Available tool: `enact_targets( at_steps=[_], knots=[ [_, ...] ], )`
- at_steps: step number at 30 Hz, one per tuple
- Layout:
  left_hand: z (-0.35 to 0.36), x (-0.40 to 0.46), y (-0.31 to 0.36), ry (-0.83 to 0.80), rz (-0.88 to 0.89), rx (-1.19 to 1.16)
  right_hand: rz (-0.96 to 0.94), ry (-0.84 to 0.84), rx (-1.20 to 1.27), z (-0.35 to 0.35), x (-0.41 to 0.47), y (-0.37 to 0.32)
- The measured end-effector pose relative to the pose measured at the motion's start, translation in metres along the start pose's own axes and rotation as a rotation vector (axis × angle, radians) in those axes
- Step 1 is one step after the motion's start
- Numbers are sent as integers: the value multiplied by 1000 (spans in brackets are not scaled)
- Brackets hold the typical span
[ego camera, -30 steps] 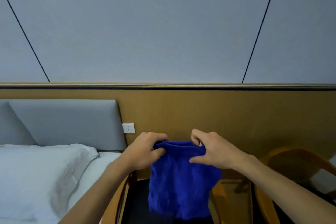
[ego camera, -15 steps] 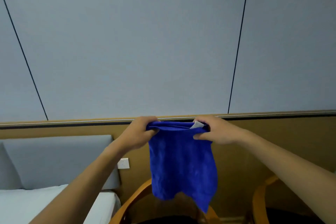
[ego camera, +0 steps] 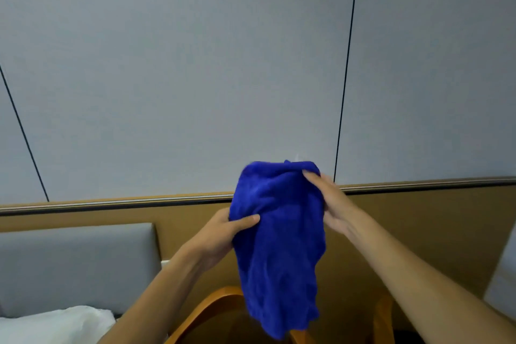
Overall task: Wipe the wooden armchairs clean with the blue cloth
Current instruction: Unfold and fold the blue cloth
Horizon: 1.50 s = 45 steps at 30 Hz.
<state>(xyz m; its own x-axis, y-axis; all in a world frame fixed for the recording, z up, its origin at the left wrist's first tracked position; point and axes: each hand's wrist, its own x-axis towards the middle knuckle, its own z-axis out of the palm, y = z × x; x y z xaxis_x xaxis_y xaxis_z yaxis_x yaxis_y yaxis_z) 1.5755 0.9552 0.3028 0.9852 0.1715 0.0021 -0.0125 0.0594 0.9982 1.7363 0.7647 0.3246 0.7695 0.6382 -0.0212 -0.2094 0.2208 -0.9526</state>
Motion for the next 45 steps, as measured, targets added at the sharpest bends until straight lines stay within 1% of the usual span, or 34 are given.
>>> enact_targets(
  at_steps=[2,3,4,5,6,7,9,11,12,13,15,16,17,18,19,21,22,23,25,27,28,30,32,33,34,36,38,40,42,43,44,45],
  knots=[
    [14,12,7,48,-20,-66,298,-175,86,-16,-13,52],
    [20,19,7,92,-63,-62,397,-236,127,-23,-18,76],
    [23,25,6,131,-121,-29,430,-274,181,-29,-22,92],
    [24,30,3,153,-186,16,414,-284,222,-33,-23,99],
    [23,33,0,153,-250,51,378,-265,238,-39,-21,97],
    [21,35,-3,135,-299,72,345,-210,224,-44,-19,91],
    [14,40,-11,45,-351,93,328,-66,173,-57,-11,75],
    [9,48,-17,-27,-389,134,362,-22,51,-68,-4,59],
    [10,52,-21,-28,-394,186,373,-12,-25,-74,0,54],
    [13,58,-25,12,-379,270,378,6,-92,-77,4,50],
    [22,69,-33,231,-336,445,378,37,-157,-83,7,45],
    [27,74,-36,337,-294,467,382,30,-181,-88,10,45],
    [31,79,-38,379,-240,440,394,11,-222,-92,11,43],
    [34,83,-39,363,-185,420,415,-24,-309,-96,12,41],
    [37,87,-40,312,-147,437,423,-65,-484,-98,12,38],
    [42,94,-40,160,-125,546,383,-119,-1065,-102,14,34],
    [45,97,-40,85,-124,612,334,-107,-1318,-100,15,33],
    [49,100,-41,26,-119,696,278,-76,-1477,-100,16,32],
    [54,107,-44,-16,-64,936,231,-48,-1596,-103,20,26],
    [56,111,-47,18,43,1223,218,-94,-1679,-112,23,18],
    [57,113,-48,40,91,1314,186,-119,-1711,-119,25,14],
    [60,116,-50,52,154,1356,96,-130,-1774,-134,28,11],
    [64,122,-50,23,174,1302,2,-109,-1848,-148,31,10],
    [66,124,-50,1,157,1242,-22,-120,-1849,-155,32,9],
    [68,126,-50,-15,130,1143,-33,-155,-1791,-163,32,7],
    [68,127,-51,-13,95,850,-48,-206,-1520,-176,30,5],
    [69,130,-53,2,114,580,-71,-108,-1261,-188,24,7],
    [74,136,-58,6,95,337,-40,5,-1031,-195,21,12],
    [81,145,-66,50,29,169,103,17,-651,-201,22,21],
    [84,150,-73,100,-9,143,209,1,-463,-204,22,24],
    [88,155,-80,159,-54,151,306,-26,-341,-206,21,28],
    [90,159,-87,211,-105,180,390,-51,-312,-207,20,34]
  ],
)
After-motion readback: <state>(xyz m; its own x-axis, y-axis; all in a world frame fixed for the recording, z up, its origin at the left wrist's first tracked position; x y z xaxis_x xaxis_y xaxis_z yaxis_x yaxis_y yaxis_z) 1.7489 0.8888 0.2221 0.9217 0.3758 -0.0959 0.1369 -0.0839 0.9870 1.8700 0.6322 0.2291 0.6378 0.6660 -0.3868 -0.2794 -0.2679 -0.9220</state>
